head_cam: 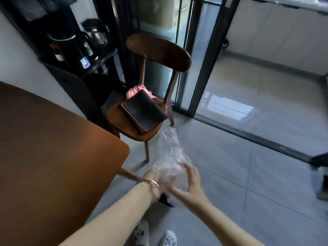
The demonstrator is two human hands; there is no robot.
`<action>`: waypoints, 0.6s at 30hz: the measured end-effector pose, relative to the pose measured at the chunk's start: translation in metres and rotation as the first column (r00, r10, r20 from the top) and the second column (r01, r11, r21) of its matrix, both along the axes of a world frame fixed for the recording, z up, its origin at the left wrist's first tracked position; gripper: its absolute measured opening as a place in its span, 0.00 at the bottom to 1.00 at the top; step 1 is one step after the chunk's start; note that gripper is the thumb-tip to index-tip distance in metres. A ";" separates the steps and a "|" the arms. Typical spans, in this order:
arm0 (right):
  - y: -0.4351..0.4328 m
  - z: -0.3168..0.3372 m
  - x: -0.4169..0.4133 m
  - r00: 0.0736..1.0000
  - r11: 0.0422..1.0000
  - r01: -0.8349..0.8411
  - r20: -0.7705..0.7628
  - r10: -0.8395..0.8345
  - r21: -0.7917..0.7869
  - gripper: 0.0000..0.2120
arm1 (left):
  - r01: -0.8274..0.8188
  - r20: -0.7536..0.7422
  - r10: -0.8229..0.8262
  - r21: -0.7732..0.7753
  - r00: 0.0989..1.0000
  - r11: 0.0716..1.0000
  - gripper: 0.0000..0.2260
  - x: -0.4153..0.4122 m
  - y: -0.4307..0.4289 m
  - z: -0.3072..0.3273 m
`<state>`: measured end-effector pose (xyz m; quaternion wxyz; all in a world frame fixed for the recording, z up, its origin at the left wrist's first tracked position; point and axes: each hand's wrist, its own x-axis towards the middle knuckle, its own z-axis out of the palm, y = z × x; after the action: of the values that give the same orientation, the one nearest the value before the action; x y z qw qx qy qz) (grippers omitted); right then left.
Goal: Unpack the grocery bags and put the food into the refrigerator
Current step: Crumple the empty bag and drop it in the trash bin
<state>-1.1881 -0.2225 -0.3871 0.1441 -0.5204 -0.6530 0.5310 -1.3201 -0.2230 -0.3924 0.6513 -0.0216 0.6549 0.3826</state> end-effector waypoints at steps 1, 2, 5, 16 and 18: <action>-0.001 -0.013 0.006 0.996 0.997 -0.076 0.035 0.076 0.004 0.42 | -0.013 0.071 0.013 -0.006 0.997 1.000 0.17 0.003 0.006 -0.011; 0.001 -0.032 0.013 0.991 0.994 -0.107 0.083 0.107 -0.004 0.42 | 0.014 0.044 -0.014 0.005 0.999 1.000 0.17 0.004 0.012 -0.020; 0.017 -0.104 0.031 0.978 0.995 0.059 0.198 -0.073 0.079 0.27 | -0.030 0.259 0.042 -0.049 0.965 0.998 0.13 0.017 0.029 -0.061; 0.061 -0.386 0.007 0.885 0.957 0.144 0.466 -0.011 -0.252 0.05 | 0.354 -0.388 -0.430 -0.253 0.815 0.900 0.11 -0.023 0.075 -0.337; 0.066 -0.427 -0.001 0.803 0.975 0.098 0.594 0.040 -0.198 0.09 | 0.360 -0.454 -0.454 -0.281 0.767 0.890 0.11 -0.033 0.076 -0.373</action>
<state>-1.1893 -0.1567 -0.8146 -0.1177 -0.6832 -0.5944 0.4076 -1.3535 -0.1466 -0.7657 0.5183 0.1648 0.8231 0.1637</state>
